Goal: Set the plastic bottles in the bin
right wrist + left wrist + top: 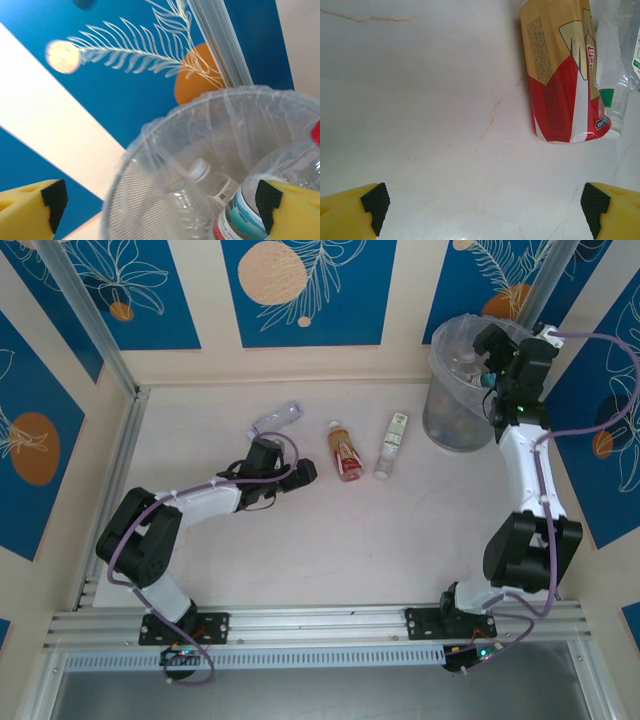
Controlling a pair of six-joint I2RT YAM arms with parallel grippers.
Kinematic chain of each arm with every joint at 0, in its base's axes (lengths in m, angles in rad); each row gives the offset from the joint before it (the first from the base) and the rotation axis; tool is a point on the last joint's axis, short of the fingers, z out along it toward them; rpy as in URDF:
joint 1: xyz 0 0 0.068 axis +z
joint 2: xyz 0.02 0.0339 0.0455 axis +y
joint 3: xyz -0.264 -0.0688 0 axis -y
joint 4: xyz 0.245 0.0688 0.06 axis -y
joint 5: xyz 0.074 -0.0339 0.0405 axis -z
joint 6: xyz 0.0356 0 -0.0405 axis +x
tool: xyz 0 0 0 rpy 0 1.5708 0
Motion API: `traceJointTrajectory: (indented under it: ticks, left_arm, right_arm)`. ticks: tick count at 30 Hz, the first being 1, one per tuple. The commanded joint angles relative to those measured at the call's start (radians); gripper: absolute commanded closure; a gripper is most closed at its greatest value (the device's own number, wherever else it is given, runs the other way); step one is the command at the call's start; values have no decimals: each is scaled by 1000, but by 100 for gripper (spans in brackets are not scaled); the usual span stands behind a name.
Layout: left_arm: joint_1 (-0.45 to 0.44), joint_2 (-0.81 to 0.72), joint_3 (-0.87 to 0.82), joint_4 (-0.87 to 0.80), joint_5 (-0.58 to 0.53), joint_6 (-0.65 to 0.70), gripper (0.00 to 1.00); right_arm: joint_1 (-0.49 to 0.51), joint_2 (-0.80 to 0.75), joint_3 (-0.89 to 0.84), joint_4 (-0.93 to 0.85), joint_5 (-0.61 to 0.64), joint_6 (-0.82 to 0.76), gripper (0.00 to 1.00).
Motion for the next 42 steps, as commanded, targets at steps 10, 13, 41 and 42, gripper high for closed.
traceJointTrajectory:
  ticks: [10, 13, 41, 42]
  left_arm:
    - [-20, 12, 56, -11, 34, 101, 1]
    - [-28, 17, 78, -50, 18, 114, 0]
    - [-82, 40, 128, -152, -169, -22, 0]
    - [-82, 34, 120, -152, -181, -30, 0]
  right_arm:
    - [16, -283, -167, -243, -301, 25, 1]
    - [44, -322, -211, -311, -361, -1, 1]
    - [485, -36, -400, -372, -16, -34, 5]
    - [487, -13, -380, -395, -3, -25, 7]
